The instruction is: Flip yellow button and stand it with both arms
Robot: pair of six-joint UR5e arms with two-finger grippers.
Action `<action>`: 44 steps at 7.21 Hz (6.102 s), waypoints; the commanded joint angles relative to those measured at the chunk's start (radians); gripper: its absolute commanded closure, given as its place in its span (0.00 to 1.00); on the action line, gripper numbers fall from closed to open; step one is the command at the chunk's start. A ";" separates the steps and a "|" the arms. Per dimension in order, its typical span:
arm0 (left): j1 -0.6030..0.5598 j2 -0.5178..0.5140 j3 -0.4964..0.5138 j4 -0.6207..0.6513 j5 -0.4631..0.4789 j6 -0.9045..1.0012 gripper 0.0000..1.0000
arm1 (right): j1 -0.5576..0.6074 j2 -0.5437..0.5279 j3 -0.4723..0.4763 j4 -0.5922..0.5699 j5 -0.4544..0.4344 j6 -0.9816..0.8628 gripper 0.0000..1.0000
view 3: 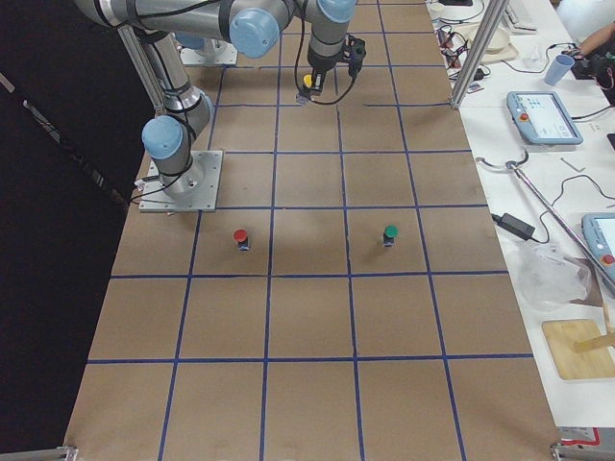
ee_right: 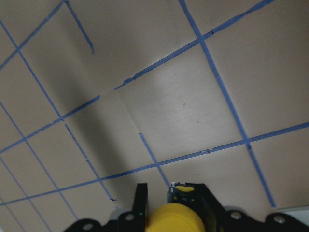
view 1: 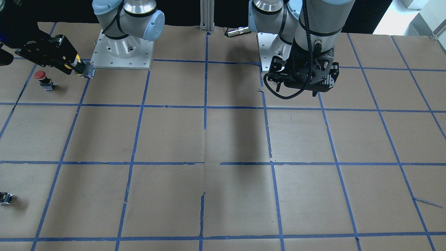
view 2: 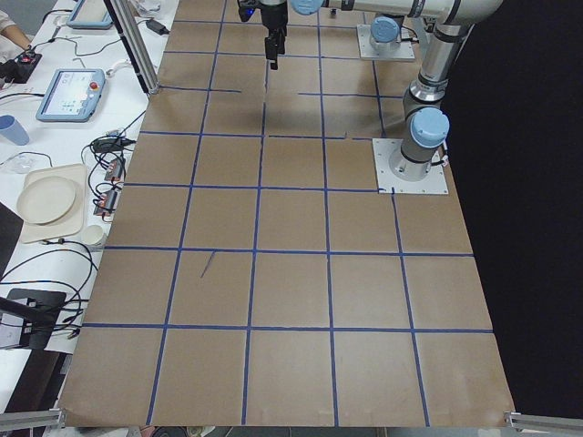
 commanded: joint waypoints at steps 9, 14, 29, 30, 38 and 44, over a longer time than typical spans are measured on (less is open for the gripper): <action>-0.021 0.046 -0.199 0.186 -0.059 -0.171 0.05 | -0.310 0.130 0.296 -0.465 -0.152 -1.406 0.95; 0.028 0.052 -0.117 0.228 -0.141 -0.091 0.01 | -0.400 0.352 0.236 -0.515 -0.166 -1.701 0.93; 0.117 0.059 -0.004 0.001 -0.160 0.053 0.00 | -0.399 0.379 0.227 -0.505 -0.149 -1.724 0.06; 0.117 0.059 0.000 0.001 -0.160 0.053 0.00 | -0.396 0.365 0.224 -0.498 -0.140 -1.614 0.04; 0.116 0.054 0.034 -0.004 -0.145 0.055 0.00 | 0.031 -0.098 0.222 -0.282 -0.228 -0.250 0.00; 0.116 0.045 0.055 -0.008 -0.145 0.055 0.00 | 0.351 -0.108 0.106 -0.163 -0.219 0.643 0.00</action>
